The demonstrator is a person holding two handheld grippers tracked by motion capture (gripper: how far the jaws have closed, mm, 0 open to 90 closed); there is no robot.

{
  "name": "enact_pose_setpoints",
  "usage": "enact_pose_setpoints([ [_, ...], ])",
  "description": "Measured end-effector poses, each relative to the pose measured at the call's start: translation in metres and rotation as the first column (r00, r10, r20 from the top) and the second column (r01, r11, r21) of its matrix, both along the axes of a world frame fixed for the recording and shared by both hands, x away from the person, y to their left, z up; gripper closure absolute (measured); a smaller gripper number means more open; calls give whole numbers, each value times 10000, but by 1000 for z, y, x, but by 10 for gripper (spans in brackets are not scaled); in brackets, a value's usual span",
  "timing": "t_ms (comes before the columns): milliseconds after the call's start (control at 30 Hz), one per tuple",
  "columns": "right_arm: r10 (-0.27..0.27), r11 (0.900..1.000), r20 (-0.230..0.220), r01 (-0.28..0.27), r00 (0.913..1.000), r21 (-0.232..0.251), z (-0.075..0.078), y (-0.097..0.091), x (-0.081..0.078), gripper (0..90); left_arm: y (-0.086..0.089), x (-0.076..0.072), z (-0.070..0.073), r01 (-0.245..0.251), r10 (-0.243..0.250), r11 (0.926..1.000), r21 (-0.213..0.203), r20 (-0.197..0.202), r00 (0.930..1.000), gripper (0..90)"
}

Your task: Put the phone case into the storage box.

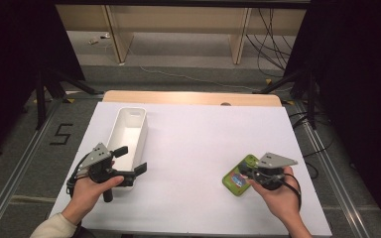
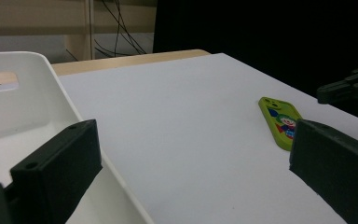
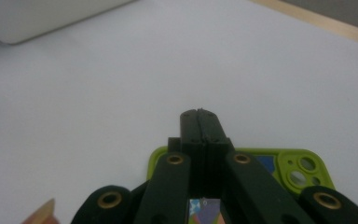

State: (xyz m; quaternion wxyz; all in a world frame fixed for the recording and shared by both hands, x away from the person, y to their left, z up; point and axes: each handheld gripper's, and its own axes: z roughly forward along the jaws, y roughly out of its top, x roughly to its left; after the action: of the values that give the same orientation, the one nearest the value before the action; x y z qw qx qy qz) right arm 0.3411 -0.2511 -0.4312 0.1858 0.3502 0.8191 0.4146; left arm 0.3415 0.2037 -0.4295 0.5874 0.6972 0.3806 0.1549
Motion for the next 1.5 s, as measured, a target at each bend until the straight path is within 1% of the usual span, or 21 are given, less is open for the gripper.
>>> enact_pose_setpoints([
  [33,-1,9994,-392,-13,9992,-347,-2,12,10,900,0,0,0,6,-6,10000,-4,6,10000,16],
  [67,-1,9994,-392,-13,9992,-347,-2,12,10,900,0,0,0,0,0,10000,-6,4,10000,16],
  [100,10,9970,-798,-71,9968,-766,-5,25,20,900,1,0,0,6,-6,10000,-3,7,10000,17],
  [133,-44,9946,-1158,-77,9933,-1033,-9,33,25,900,1,0,0,22,-22,10000,19,5,10000,17],
  [167,-44,9946,-1158,-77,9933,-1033,-9,33,25,900,1,0,0,22,-22,10000,19,5,10000,17],
  [200,-43,9928,-1351,-119,9908,-1188,-11,38,28,900,0,0,0,27,-27,10000,21,6,10000,17],
  [233,-17,9902,-1480,-191,9890,-1386,-15,43,32,900,1,0,0,34,-34,10000,27,14,10000,17],
  [267,-73,9823,-1843,-275,9829,-1855,-21,53,37,900,1,0,0,33,-34,10000,24,20,10000,17],
  [300,-73,9823,-1843,-275,9829,-1855,-21,53,37,900,1,0,0,36,-36,10000,27,20,10000,17],
  [400,-169,9747,-2105,-308,9775,-2215,-26,63,42,900,1,0,0,37,-37,10000,16,0,10000,17],
  [500,-243,9677,-2220,-329,9748,-2501,-29,69,47,900,1,-1,0,48,-48,10000,42,23,10000,17],
  [700,-233,9584,-2515,-500,9676,-2810,-35,73,47,900,0,-1,-1,49,-49,10000,46,16,10000,17],
  [733,-207,9579,-2536,-535,9671,-2822,-36,73,47,900,0,-1,0,45,-45,10000,50,16,10000,17],
  [767,-306,9567,-2697,-499,9625,-2867,-36,74,45,900,0,-1,0,40,-40,10000,40,18,10000,17],
  [1000,-271,9526,-2992,-661,9538,-2968,-36,73,42,900,0,-1,-1,36,-36,10000,43,13,10000,17],
  [1200,42,9430,-3467,-1191,9379,-3107,-34,70,35,900,1,-1,-1,39,-39,10000,41,15,10000,17],
  [1233,81,9428,-3460,-1225,9382,-3101,-34,69,34,900,1,-1,-1,30,-30,10000,50,4,10000,17],
  [1267,134,9417,-3532,-1305,9355,-3101,-33,67,33,900,0,-1,-1,37,-37,10000,59,3,10000,17],
  [1300,208,9408,-3675,-1426,9298,-3075,-33,65,31,900,0,-1,-1,41,-41,10000,62,4,10000,17],
  [1433,355,9359,-3987,-1704,9164,-3082,-31,58,26,900,0,-1,-1,29,-29,10000,68,12,10000,16],
  [1500,377,9364,-4126,-1763,9102,-3034,-31,54,23,900,0,-1,-1,27,-27,10000,73,9,10000,17],
])
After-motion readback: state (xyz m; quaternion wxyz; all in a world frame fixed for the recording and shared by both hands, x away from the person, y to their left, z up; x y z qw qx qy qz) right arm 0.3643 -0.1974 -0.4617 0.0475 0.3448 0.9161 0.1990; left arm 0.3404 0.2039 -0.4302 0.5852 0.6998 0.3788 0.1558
